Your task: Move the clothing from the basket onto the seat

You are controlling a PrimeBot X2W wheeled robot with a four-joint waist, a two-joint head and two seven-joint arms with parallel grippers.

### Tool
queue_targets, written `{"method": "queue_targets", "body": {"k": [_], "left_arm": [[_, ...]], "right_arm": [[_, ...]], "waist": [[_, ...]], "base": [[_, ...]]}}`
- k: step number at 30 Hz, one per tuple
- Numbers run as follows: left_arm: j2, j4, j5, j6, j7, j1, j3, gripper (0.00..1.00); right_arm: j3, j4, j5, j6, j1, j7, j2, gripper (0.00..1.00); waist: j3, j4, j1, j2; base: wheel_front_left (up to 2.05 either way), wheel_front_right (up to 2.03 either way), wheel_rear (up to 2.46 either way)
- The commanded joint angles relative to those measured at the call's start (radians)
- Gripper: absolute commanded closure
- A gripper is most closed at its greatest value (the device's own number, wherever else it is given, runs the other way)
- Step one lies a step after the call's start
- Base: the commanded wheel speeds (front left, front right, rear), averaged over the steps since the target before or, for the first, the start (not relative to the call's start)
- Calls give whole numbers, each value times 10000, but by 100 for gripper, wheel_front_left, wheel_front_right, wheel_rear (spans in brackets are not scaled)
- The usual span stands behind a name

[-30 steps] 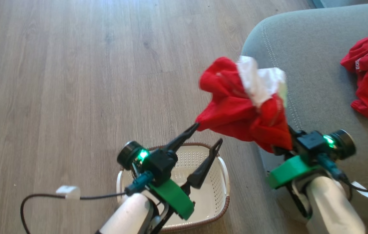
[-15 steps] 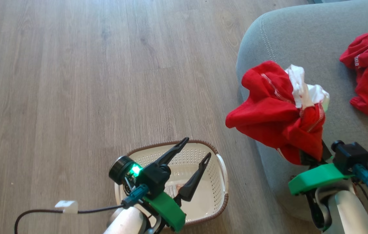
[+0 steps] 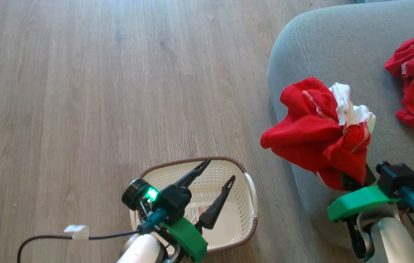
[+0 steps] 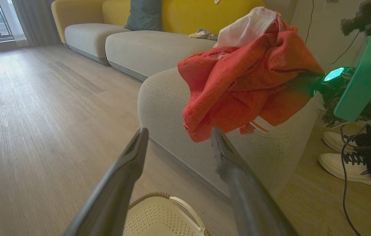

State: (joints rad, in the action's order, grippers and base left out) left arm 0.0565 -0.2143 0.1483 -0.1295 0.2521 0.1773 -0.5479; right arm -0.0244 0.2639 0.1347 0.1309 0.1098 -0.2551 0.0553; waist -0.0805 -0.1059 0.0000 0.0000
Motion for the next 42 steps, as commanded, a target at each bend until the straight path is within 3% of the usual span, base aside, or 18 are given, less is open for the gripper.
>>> {"method": "queue_targets", "body": {"k": [1, 10, 17, 24, 36, 42], "left_arm": [[13, 267, 57, -9, 97, 168, 308, 0], [3, 245, 88, -10, 97, 168, 315, 0], [26, 304, 71, -11, 97, 218, 332, 0], [124, 446, 16, -11, 97, 331, 316, 0], [387, 529, -69, -11, 97, 576, 227, 0], [483, 401, 96, -11, 97, 1110, -587, 0]], "right_arm": [[216, -318, 28, -2, 204, -67, -34, 100], [272, -275, -6, -2, 249, -67, -45, 100], [270, -446, -91, -2, 371, -67, -47, 100], [262, -666, -237, -2, 499, -67, -49, 100], [251, -1042, -23, -2, 513, -67, -50, 100], [-535, -1540, 187, -2, 71, -67, -50, 100]], "waist": [[3, -7, 0, 0], [18, -134, 0, 0], [-125, -615, 0, 0], [-466, -1634, 0, 0], [-945, -3989, 0, 0], [-1258, -4326, 0, 0]], "base": [[0, 0, 0], [0, 0, 0], [0, 0, 0], [0, 0, 0], [0, 0, 0], [0, 0, 0]]}}
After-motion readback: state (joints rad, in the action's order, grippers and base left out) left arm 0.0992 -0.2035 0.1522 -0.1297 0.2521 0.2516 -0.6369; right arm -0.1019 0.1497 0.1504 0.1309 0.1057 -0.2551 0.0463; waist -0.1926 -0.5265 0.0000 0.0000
